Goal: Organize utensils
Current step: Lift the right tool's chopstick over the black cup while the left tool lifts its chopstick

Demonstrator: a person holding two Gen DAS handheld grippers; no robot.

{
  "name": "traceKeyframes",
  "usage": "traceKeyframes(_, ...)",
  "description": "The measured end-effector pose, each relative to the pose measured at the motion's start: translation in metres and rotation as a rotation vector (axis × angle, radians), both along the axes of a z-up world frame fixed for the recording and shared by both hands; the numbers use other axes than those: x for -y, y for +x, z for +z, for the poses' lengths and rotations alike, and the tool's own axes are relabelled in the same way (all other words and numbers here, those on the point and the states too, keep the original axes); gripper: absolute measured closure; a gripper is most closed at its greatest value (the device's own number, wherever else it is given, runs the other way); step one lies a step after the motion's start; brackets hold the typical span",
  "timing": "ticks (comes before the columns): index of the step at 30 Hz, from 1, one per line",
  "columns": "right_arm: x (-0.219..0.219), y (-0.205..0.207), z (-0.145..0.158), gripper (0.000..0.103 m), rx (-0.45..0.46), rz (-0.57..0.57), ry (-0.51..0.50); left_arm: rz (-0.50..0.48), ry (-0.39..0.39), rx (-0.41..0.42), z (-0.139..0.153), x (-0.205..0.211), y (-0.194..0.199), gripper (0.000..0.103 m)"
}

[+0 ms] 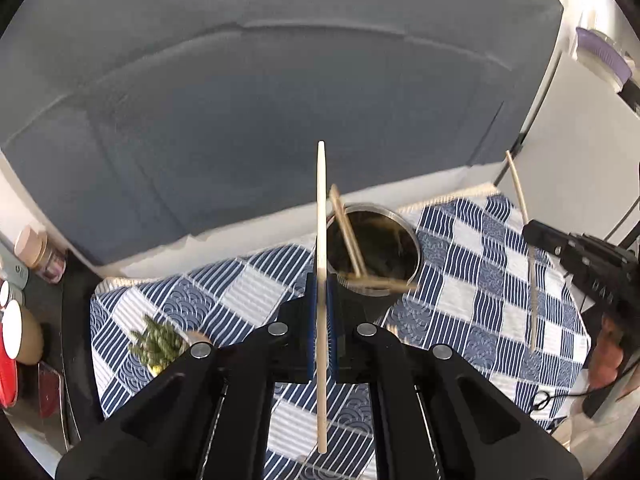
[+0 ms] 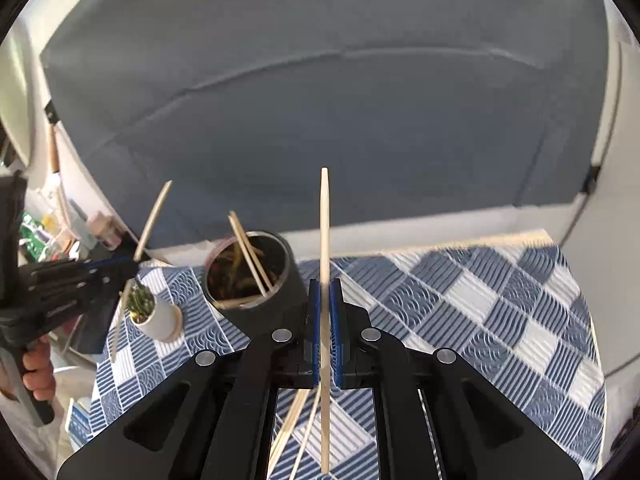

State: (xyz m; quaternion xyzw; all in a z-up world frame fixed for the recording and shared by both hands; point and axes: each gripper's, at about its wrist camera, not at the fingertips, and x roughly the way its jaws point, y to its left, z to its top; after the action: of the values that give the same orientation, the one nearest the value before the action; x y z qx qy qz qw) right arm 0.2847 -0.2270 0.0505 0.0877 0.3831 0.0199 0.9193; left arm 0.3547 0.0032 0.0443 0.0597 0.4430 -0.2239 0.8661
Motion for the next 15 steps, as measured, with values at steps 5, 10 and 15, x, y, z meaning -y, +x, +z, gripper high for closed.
traceKeyframes(5, -0.004, 0.009, 0.011, 0.098, 0.046, 0.011, -0.004, -0.001, -0.042, 0.006, 0.011, 0.009, 0.014, 0.098)
traceKeyframes(10, 0.001, 0.017, 0.018, 0.098, 0.109, 0.025, 0.057, -0.004, -0.072, 0.043, 0.017, 0.015, 0.023, 0.098)
traceKeyframes(15, -0.004, 0.024, 0.03, 0.098, 0.2, 0.07, 0.092, -0.009, -0.159, 0.064, 0.018, 0.018, 0.033, 0.098)
